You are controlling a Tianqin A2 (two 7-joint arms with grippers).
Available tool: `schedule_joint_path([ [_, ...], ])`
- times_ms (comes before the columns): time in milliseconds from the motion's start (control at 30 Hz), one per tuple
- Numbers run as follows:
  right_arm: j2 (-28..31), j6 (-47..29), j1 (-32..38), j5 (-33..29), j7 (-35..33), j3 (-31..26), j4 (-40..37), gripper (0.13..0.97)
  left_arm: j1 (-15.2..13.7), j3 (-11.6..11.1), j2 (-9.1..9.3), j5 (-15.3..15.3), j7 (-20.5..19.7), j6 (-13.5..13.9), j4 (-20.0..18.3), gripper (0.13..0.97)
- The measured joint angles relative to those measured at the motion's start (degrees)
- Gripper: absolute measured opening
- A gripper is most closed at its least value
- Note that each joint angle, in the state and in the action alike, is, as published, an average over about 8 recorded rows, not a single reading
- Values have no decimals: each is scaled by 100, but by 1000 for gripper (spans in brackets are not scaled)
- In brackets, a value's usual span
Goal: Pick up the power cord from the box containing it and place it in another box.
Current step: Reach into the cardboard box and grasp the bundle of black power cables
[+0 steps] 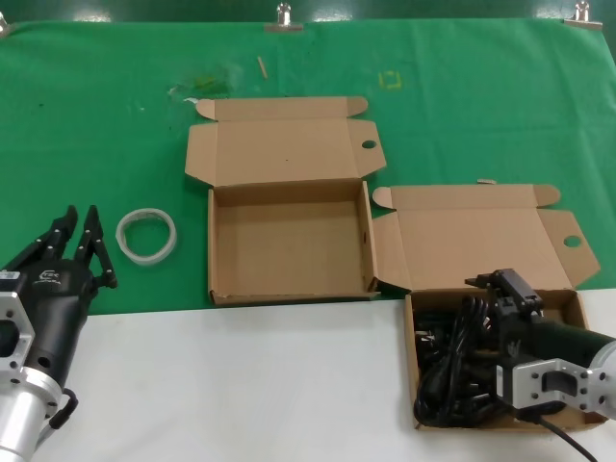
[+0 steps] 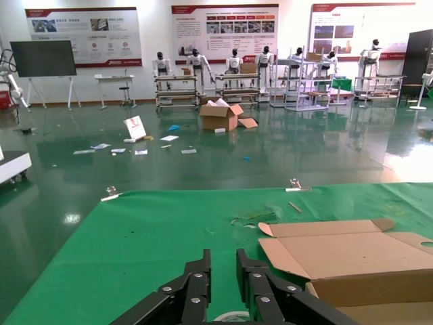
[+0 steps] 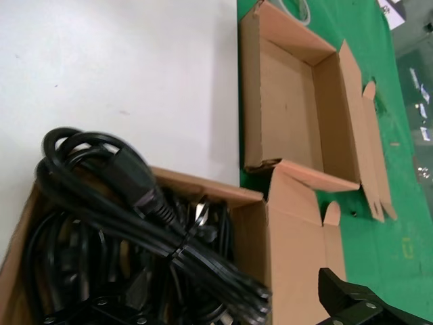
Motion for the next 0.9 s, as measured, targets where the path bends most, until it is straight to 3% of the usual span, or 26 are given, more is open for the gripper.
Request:
schedule_joint_path([
  [33,-27,2,13,-7,-26,-1,-9,925,0,0,0,0,0,0,0,243],
  [233,-119,-27,39,-34,-113,28,-14,802,0,0,0,1,0,0,0,190],
  [333,-141,-51,27,-37,-141,42,-12,802,0,0,0,1,0,0,0,158],
  [667,-155,-146,-23,15,-252,18,-51,622,0,0,0,1,-3,0,0,144],
  [900,-138,-200,10,50,-368,-45,-127,434,0,0,0,2,-3,0,0,140],
])
